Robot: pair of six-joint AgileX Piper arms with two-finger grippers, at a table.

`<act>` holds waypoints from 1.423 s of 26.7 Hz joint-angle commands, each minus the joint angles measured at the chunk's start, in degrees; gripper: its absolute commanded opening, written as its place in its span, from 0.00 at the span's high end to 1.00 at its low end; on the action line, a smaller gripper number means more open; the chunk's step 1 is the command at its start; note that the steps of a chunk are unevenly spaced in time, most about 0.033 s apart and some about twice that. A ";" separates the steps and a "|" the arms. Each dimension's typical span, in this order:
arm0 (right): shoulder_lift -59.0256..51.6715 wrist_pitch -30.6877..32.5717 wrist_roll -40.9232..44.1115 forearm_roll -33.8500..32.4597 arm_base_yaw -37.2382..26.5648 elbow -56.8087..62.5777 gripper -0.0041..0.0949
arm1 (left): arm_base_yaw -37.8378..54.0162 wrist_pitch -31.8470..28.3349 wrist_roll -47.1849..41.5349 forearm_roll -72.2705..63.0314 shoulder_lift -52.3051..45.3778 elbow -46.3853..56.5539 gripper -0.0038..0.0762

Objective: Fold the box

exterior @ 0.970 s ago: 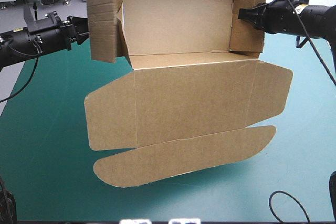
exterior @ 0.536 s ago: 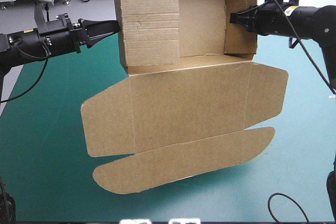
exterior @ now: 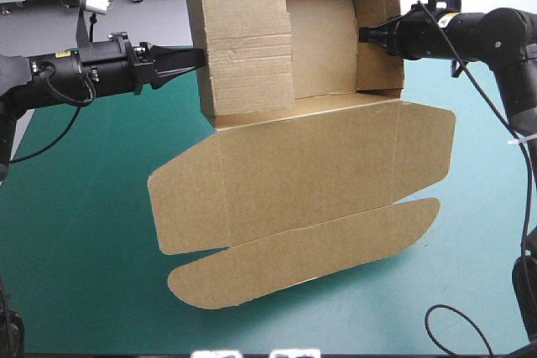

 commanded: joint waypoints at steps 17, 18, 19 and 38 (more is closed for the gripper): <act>-0.39 -5.45 1.32 -1.34 8.18 -1.55 0.97 | -0.55 -5.69 -11.34 22.69 -1.98 -1.42 0.59; -0.39 -5.45 1.69 -1.98 8.96 -1.55 0.97 | -0.55 -6.17 -12.58 23.53 -1.98 -1.42 0.59; -0.39 -5.45 1.90 -2.52 9.59 -1.55 0.97 | -0.55 -6.58 -13.84 24.46 -1.76 -1.42 0.59; -0.39 3.10 4.89 -4.58 12.36 -1.55 0.97 | -5.32 -11.59 -15.94 30.81 5.04 -1.42 0.96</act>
